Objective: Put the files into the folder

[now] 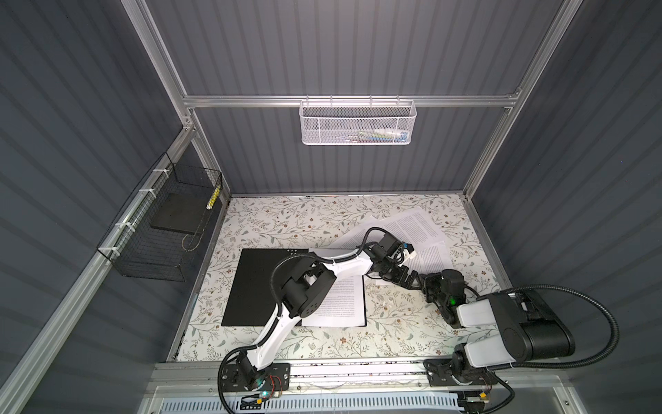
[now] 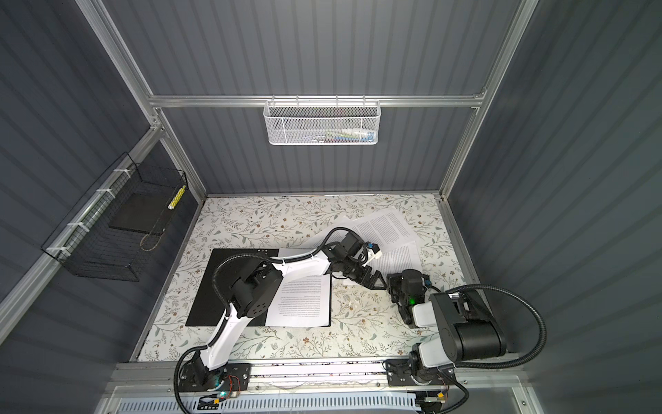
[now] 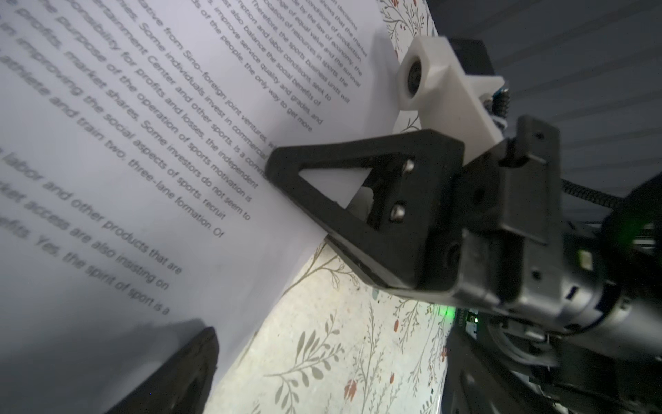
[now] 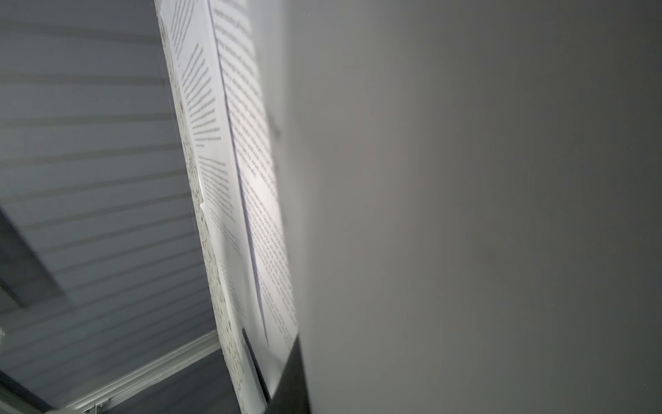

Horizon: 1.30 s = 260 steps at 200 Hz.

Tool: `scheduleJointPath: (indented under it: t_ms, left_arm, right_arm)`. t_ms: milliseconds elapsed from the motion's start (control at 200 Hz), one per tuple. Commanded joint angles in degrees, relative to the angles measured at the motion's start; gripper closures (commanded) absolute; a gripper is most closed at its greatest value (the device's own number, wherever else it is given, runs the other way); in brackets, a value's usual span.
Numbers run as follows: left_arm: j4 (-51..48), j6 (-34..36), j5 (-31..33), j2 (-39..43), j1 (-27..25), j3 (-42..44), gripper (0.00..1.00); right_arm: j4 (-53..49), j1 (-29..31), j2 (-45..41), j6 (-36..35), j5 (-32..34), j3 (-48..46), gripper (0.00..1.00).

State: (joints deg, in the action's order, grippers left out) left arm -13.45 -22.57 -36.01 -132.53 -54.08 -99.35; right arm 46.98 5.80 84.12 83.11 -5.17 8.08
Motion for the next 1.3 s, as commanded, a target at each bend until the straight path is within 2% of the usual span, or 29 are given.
scheduleJointPath:
  t_ms: [0, 140, 290, 475, 600, 750, 951, 1151, 1296]
  left_arm:
    - [-1.85, -3.1, -2.4, 3.73, -0.65, -1.38, 0.0]
    - [2.66, -6.5, -3.21, 10.42, -0.5, -0.42, 0.0]
    - [7.76, -8.75, -0.04, 20.11, -0.5, 4.99, 0.0]
    - [9.38, -7.45, 8.03, 33.09, -0.23, 14.32, 0.0]
    - [7.39, -3.29, 14.29, 43.41, -0.14, 22.68, 0.0]
    - [2.96, 2.94, 24.01, 55.99, -0.17, 31.95, 0.0]
    - [-1.18, 10.26, 37.05, 72.52, -0.14, 44.38, 0.0]
    - [-4.5, 15.72, 42.47, 86.79, -0.15, 52.87, 0.0]
    - [-10.4, 19.77, 45.15, 91.06, -0.16, 53.62, 0.0]
  right_arm:
    - [-0.57, 0.26, -1.98, 0.8, 1.77, -0.61, 1.0]
    - [-13.67, 0.31, -10.23, -1.94, 2.13, 0.85, 1.0]
    - [-32.87, 0.0, -24.83, -7.08, 3.46, 3.81, 1.0]
    - [-60.0, -1.43, -41.09, -17.33, 4.37, 12.41, 1.0]
    - [-74.13, -2.2, -47.45, -25.47, 2.84, 19.93, 1.0]
    - [-84.68, -2.15, -46.19, -34.84, -1.95, 30.39, 1.0]
    - [-90.19, -1.08, -42.31, -42.35, -6.66, 39.72, 1.0]
    - [-92.32, 0.79, -38.12, -45.81, -8.9, 45.96, 1.0]
    - [-91.61, 7.65, -32.98, -45.94, -8.07, 49.85, 1.0]
